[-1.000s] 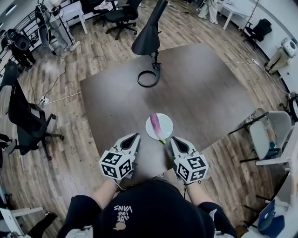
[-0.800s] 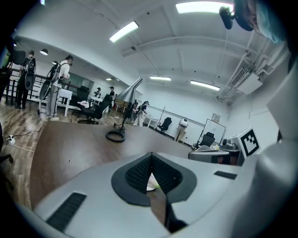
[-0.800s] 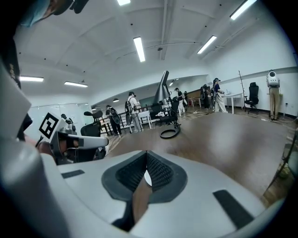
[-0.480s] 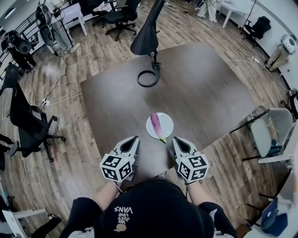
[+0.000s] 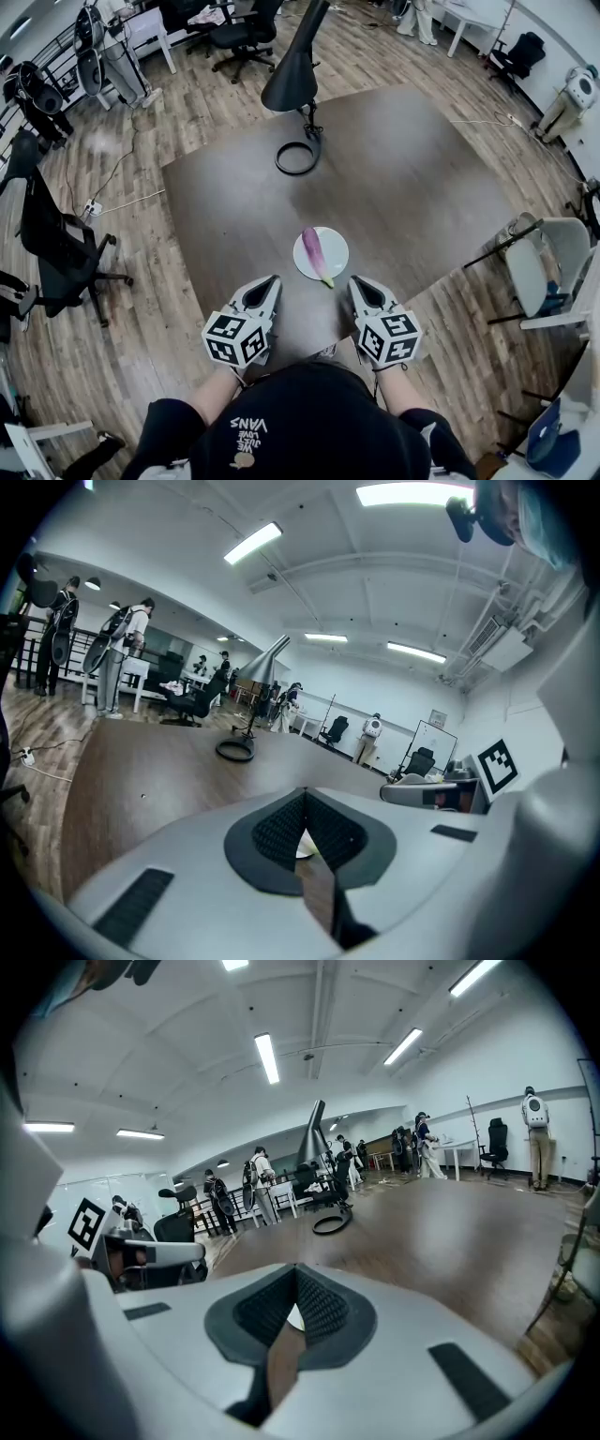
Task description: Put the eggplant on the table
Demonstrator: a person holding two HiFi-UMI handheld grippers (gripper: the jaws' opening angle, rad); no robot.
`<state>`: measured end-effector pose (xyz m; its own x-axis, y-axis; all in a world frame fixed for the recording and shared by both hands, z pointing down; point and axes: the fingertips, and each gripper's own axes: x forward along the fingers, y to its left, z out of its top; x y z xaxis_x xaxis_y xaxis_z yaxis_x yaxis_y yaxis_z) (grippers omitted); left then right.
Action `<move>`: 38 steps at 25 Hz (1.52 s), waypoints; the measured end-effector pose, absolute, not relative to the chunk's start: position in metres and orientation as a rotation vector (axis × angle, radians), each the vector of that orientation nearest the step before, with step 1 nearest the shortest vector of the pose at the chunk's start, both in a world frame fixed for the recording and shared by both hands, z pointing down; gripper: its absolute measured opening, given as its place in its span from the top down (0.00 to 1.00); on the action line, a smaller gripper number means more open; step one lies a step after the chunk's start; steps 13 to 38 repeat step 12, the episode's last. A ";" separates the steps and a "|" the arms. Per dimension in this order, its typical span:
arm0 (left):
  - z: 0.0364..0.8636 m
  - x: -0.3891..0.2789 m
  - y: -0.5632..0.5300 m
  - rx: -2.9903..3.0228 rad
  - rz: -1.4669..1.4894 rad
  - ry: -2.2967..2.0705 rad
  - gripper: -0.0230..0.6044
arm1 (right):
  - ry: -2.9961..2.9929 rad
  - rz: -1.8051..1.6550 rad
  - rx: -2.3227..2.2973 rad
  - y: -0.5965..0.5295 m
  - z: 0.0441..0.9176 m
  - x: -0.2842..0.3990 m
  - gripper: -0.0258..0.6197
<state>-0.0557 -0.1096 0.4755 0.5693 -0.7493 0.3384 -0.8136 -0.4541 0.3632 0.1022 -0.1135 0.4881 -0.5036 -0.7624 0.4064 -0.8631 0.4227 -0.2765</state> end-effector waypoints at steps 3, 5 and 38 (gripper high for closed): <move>0.476 -0.056 -0.110 2.308 0.168 -1.252 0.95 | -2.456 0.676 1.429 -0.113 0.489 0.103 0.93; 0.476 -0.056 -0.111 2.308 0.164 -1.254 0.95 | -2.455 0.675 1.429 -0.114 0.490 0.103 0.93; 0.475 -0.055 -0.113 2.299 0.149 -1.251 0.95 | -2.454 0.676 1.432 -0.115 0.489 0.105 0.93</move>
